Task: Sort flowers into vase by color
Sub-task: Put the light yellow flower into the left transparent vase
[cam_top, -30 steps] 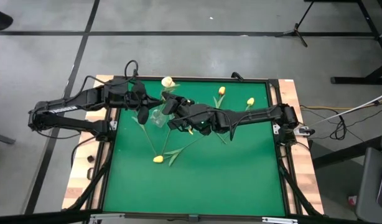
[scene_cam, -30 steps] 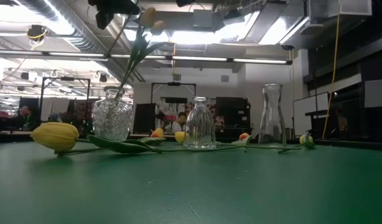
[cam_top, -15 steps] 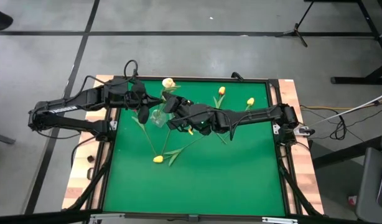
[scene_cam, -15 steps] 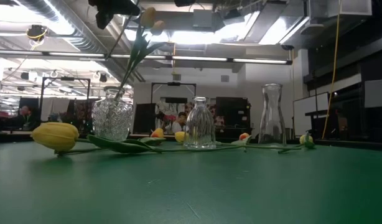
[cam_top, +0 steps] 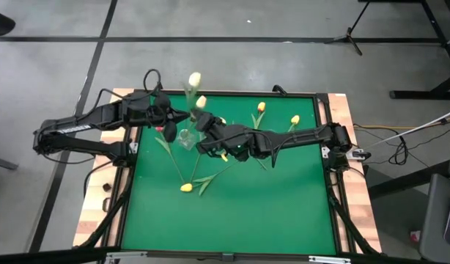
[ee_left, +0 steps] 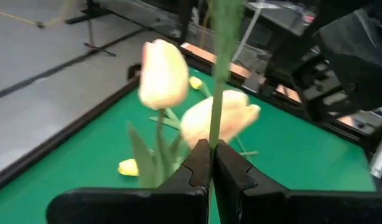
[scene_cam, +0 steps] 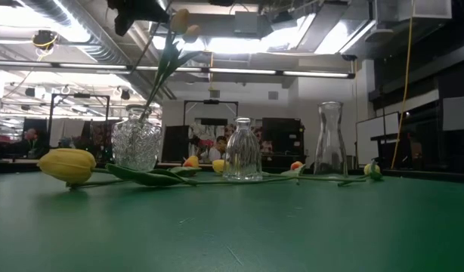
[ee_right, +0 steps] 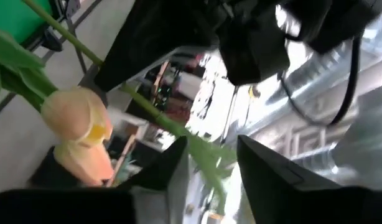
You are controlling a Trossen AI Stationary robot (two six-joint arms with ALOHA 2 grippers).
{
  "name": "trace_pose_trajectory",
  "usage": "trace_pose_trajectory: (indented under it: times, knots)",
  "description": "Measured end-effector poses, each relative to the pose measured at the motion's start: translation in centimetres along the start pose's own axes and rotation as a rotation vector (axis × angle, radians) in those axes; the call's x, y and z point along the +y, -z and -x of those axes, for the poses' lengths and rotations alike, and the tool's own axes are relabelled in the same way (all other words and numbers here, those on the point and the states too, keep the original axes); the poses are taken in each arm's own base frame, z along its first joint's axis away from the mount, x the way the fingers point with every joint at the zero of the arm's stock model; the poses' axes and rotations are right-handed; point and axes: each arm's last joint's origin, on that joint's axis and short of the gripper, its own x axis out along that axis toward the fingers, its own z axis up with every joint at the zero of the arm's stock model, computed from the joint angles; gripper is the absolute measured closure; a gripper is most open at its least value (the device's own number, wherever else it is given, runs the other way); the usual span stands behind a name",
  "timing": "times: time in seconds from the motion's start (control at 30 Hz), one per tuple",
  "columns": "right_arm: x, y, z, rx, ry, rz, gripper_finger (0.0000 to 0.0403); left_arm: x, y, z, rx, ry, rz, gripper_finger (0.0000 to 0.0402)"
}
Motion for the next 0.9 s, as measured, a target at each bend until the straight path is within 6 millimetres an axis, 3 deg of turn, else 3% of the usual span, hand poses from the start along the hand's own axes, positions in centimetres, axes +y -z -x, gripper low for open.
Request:
trace_pose_trajectory:
  times: [0.17,0.4,0.5,0.63,0.73,0.9]
  knots:
    - [-0.7,-0.1,1.1,0.094,-0.006,-0.178,0.0249,0.3,-0.6,1.4,-0.098,-0.066,-0.011,0.0401]
    - [-3.5,1.6,4.6,0.233,0.016,-0.450,0.0264,0.9,-1.2,5.9,-0.281,-0.094,0.027,0.0401]
    - [-5.1,2.8,6.4,0.241,0.046,-0.618,0.0270,1.1,-0.7,6.9,-0.343,-0.087,0.041,0.0401]
    - [-6.8,5.0,8.8,0.126,0.059,-0.891,0.0274,1.8,1.1,6.6,-0.395,-0.106,0.058,0.0401]
    - [-6.7,6.5,10.3,-0.115,-0.083,-1.112,0.0274,2.2,2.9,5.6,-0.413,-0.099,0.068,0.0401]
    - [-4.4,7.8,10.8,-0.401,-0.616,-1.333,0.0275,2.9,5.7,4.1,-0.429,-0.093,0.076,0.0401]
